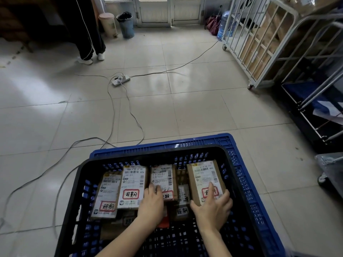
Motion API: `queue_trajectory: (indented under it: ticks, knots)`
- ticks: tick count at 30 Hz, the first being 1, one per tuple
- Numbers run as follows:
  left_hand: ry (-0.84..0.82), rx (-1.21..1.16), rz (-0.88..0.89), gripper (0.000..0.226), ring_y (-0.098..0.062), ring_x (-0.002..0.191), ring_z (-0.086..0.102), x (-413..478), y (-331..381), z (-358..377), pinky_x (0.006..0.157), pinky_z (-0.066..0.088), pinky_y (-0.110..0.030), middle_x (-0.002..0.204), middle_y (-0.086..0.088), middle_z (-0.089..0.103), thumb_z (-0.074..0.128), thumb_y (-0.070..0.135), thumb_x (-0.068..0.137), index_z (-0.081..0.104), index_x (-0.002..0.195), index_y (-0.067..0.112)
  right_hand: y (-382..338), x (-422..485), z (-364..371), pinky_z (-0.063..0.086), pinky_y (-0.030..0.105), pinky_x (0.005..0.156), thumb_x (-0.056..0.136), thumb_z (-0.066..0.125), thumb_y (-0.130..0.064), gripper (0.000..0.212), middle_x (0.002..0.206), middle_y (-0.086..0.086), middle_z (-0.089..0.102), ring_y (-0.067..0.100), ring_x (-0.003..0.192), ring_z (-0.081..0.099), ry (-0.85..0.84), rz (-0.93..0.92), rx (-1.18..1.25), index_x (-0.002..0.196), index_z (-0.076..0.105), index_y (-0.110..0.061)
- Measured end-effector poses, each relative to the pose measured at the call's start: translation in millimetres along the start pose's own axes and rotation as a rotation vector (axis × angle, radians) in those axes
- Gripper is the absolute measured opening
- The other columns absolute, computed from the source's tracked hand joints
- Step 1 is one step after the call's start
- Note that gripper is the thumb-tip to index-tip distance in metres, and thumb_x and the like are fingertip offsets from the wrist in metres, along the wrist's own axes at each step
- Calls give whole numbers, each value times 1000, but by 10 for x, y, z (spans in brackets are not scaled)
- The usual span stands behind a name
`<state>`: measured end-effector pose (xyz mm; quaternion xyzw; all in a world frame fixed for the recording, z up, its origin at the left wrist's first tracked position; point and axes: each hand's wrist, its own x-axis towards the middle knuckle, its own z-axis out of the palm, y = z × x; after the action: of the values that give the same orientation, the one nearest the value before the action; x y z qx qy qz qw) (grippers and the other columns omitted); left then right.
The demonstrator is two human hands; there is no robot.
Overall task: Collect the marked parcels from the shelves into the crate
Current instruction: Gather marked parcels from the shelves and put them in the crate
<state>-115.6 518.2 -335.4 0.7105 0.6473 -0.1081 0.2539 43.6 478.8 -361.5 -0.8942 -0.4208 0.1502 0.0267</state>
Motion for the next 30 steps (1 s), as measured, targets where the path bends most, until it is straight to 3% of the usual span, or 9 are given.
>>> queue_trajectory:
  ticks: [8, 15, 20, 30]
  knots:
    - [2, -4, 45, 71, -27, 140, 14, 20, -51, 11, 108, 37, -37, 153, -12, 10, 51, 2, 86, 15, 147, 10, 49, 136, 140, 39, 45, 103, 70, 66, -63, 95, 152, 20, 4, 43, 138, 13, -192, 36, 90, 146, 17, -34]
    - [19, 35, 87, 68, -28, 141, 11, 40, -86, 36, 108, 38, -37, 155, -12, 8, 45, 1, 88, 13, 147, 8, 65, 155, 198, 43, 45, 100, 75, 56, -67, 96, 154, 19, -7, 43, 141, 3, -241, -1, 72, 148, 5, -34]
    - [14, 51, 92, 70, -29, 141, 12, 47, -94, 37, 109, 36, -37, 155, -13, 9, 46, -1, 87, 13, 147, 8, 97, 114, 120, 31, 45, 109, 76, 45, -74, 93, 155, 21, -1, 39, 142, 8, -240, -35, -39, 148, 3, -32]
    - [35, 162, 196, 69, -30, 143, 12, -105, -82, -71, 115, 22, -37, 156, -16, 12, 44, 2, 88, 11, 148, 6, 291, -223, -122, 28, 38, 112, 88, 47, -56, 74, 156, 4, 13, 26, 142, 16, -148, -145, 27, 148, 15, -27]
